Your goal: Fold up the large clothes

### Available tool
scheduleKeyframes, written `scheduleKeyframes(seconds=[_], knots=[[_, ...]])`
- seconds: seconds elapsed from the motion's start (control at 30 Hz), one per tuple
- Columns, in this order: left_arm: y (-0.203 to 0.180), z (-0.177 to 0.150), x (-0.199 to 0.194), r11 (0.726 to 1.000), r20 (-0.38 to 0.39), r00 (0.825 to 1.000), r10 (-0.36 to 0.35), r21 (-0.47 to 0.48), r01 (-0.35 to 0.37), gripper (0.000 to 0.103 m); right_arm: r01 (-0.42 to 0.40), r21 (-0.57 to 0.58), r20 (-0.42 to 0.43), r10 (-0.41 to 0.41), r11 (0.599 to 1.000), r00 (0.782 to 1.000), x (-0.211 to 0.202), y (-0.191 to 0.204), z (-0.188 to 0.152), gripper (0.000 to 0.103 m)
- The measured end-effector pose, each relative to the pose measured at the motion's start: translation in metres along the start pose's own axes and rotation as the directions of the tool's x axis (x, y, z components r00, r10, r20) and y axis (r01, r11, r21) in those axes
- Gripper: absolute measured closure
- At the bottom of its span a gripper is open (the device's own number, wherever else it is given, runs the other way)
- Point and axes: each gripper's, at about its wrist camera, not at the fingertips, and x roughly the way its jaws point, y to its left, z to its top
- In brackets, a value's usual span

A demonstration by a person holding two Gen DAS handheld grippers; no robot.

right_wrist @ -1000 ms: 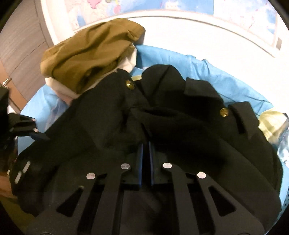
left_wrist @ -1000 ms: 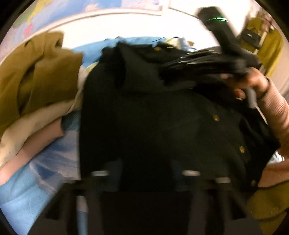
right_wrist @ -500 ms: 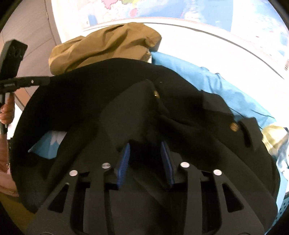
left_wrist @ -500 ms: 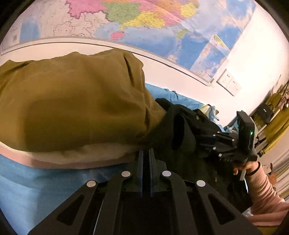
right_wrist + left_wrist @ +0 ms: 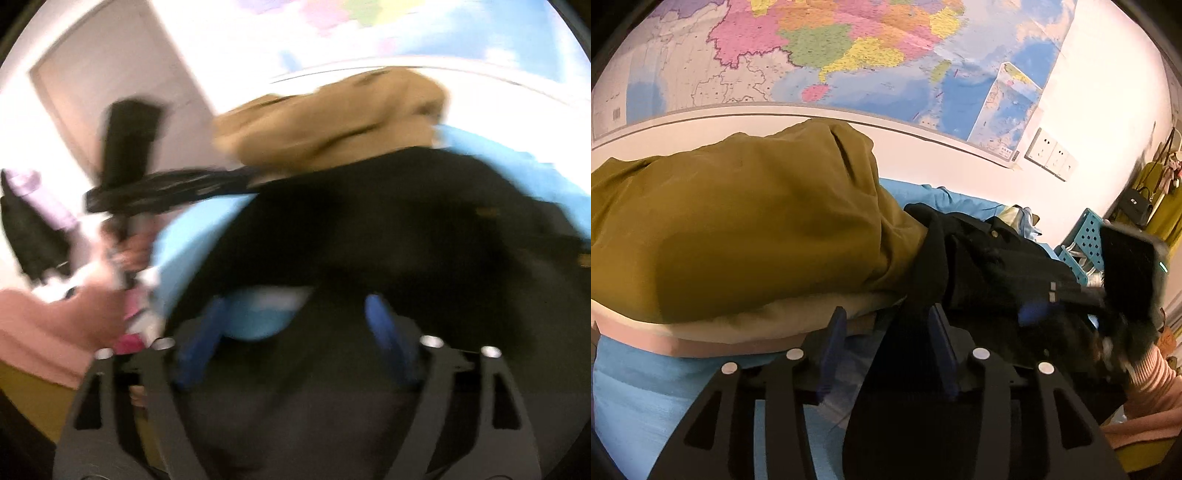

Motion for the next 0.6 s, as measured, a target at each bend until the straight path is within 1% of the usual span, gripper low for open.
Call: scheduleKeyframes(seconds=[0.03, 0.1, 0.13, 0.2, 0.23, 0.27, 0.33, 0.37, 0.4, 0.47, 0.53, 0.6], knots=[[0.000, 0.000, 0.000, 1.000, 0.000, 1.000, 0.000, 0.000, 0.000, 0.060, -0.056, -0.009, -0.024, 0.055, 0.998, 0.998, 0.013, 0.014, -0.002, 0.018], [-0.001, 0.000, 0.000, 1.000, 0.001, 1.000, 0.005, 0.002, -0.005, 0.060, -0.148, -0.016, -0.090, 0.146, 0.989, 0.985, 0.040, 0.036, -0.004, 0.017], [-0.001, -0.001, -0.001, 1.000, 0.003, 1.000, 0.007, 0.003, -0.007, 0.059, -0.186, -0.011, -0.107, 0.184, 0.982, 0.977, 0.051, 0.045, -0.007, 0.014], [0.000, -0.002, -0.003, 1.000, 0.007, 1.000, 0.013, 0.002, -0.013, 0.059, -0.245, 0.018, -0.144, 0.245, 0.969, 0.959, 0.073, 0.056, -0.010, 0.012], [0.001, -0.002, -0.005, 1.000, 0.010, 1.000, 0.017, 0.000, -0.017, 0.059, -0.252, 0.025, -0.171, 0.253, 0.967, 0.952, 0.087, 0.062, -0.012, 0.017], [0.002, -0.002, -0.007, 1.000, 0.014, 1.000, 0.021, -0.002, -0.021, 0.059, -0.251, 0.022, -0.202, 0.250, 0.968, 0.947, 0.100, 0.068, -0.014, 0.024], [0.005, -0.003, -0.012, 0.999, 0.021, 0.999, 0.031, -0.007, -0.031, 0.059, -0.283, 0.012, -0.228, 0.279, 0.959, 0.933, 0.114, 0.077, -0.012, 0.083], [0.007, -0.003, -0.014, 0.999, 0.025, 0.999, 0.034, -0.007, -0.034, 0.059, -0.294, 0.006, -0.227, 0.288, 0.956, 0.930, 0.114, 0.081, -0.009, 0.094], [0.009, -0.003, -0.018, 0.999, 0.029, 0.999, 0.042, -0.007, -0.042, 0.059, -0.300, -0.001, -0.216, 0.292, 0.954, 0.932, 0.111, 0.084, -0.004, 0.097], [0.012, -0.002, -0.026, 0.999, 0.041, 0.998, 0.055, -0.006, -0.054, 0.058, -0.315, -0.023, -0.170, 0.306, 0.949, 0.937, 0.093, 0.089, 0.010, 0.098], [0.016, 0.002, -0.036, 0.998, 0.060, 0.996, 0.070, -0.006, -0.069, 0.058, -0.308, -0.065, -0.102, 0.301, 0.949, 0.948, 0.061, 0.088, 0.034, 0.098], [0.018, 0.007, -0.045, 0.997, 0.085, 0.994, 0.071, -0.007, -0.070, 0.058, -0.288, -0.076, -0.038, 0.286, 0.955, 0.958, 0.031, 0.079, 0.054, 0.098]])
